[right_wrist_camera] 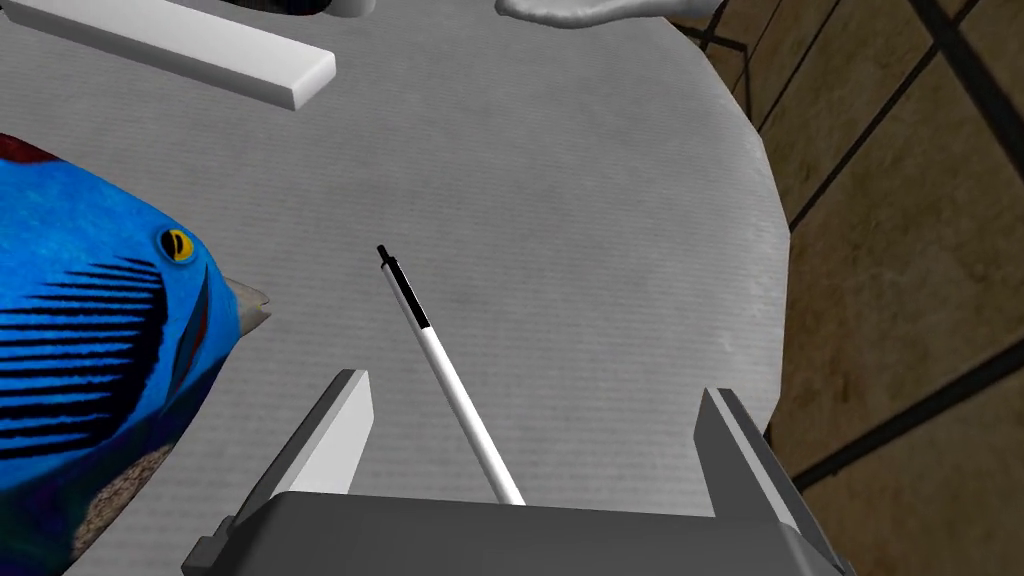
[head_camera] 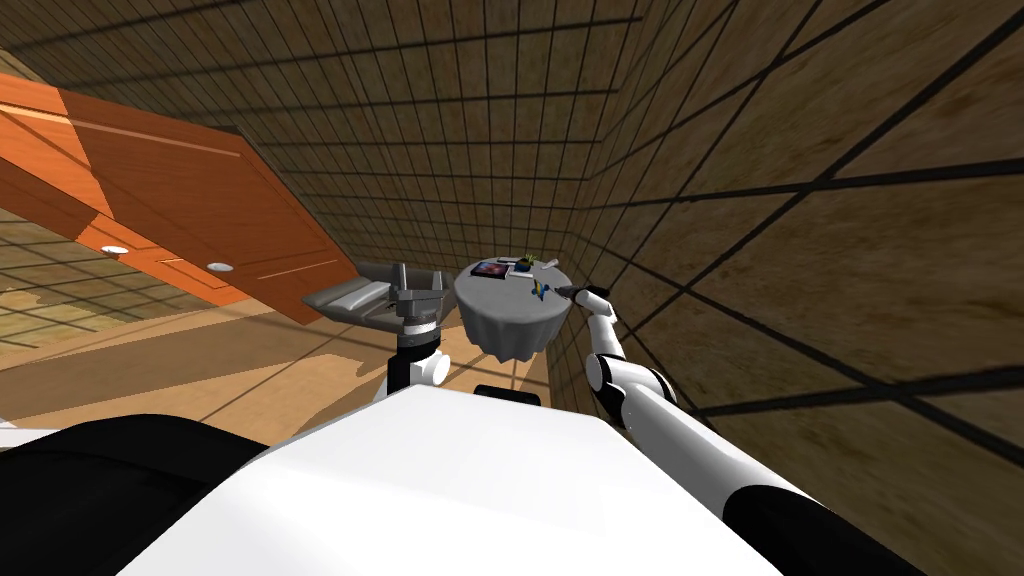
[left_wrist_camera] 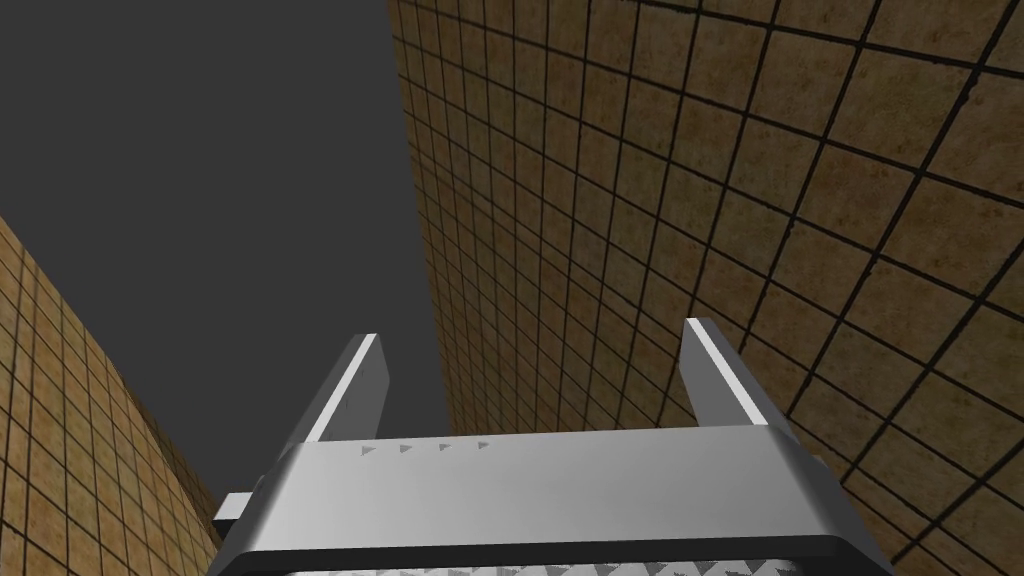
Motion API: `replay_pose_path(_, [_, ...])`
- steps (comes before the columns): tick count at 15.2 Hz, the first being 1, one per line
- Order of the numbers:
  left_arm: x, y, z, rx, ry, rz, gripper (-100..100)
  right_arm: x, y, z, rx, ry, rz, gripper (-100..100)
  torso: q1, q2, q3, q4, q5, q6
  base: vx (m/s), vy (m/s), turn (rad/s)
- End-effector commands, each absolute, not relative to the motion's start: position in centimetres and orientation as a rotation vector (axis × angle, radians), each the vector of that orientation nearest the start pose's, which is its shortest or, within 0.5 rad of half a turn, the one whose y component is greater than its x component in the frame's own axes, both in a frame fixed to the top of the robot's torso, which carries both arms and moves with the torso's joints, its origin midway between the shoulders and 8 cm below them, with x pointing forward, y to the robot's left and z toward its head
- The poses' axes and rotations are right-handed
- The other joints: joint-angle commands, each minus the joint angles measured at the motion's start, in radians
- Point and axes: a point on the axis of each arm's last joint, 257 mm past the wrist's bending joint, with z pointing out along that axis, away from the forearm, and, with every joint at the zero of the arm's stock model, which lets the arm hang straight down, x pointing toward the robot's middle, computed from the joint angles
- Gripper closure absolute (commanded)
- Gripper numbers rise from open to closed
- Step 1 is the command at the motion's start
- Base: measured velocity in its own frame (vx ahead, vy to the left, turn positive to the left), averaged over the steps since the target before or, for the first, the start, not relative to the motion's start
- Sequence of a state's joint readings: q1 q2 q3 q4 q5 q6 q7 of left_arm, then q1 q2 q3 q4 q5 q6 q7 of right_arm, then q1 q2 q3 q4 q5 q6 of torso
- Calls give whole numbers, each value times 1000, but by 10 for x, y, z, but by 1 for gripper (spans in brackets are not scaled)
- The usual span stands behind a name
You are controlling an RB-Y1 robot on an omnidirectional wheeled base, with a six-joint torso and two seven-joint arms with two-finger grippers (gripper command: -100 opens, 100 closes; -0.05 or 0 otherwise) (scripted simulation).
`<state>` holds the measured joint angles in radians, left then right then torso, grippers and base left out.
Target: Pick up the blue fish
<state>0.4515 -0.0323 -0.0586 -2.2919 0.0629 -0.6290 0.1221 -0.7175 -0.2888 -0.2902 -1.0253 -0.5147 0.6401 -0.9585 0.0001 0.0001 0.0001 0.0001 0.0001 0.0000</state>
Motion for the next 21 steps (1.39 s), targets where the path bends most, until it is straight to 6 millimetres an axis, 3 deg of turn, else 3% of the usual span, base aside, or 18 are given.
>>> replay_pose_path(1, [320,265,67,-612,381,-1566,0,697,-288,-179,-2616,-330,-1697,-100,0,0,0,0,0,0,-6,-2,-24])
replay_pose_path(11, [320,265,67,-612,381,-1566,0,704,-246,-173,-2555,-150,-1391,-100,0,0,0,0,0,0,-5,-2,-19])
replay_pose_path(12, [320,265,67,-612,381,-1566,0,704,-236,-165,-2532,-120,-1342,-100,0,0,0,0,0,0,-7,-3,-31])
replay_pose_path(13, [320,265,67,-612,381,-1566,0,703,-235,-171,-2539,-116,-1323,-100,1,0,0,0,0,-1,-6,-3,-15])
replay_pose_path(21, [320,265,67,-612,381,-1566,0,692,-191,-162,-2477,-5,-1056,-100,1,1,1,1,0,-1,-8,-3,-18])
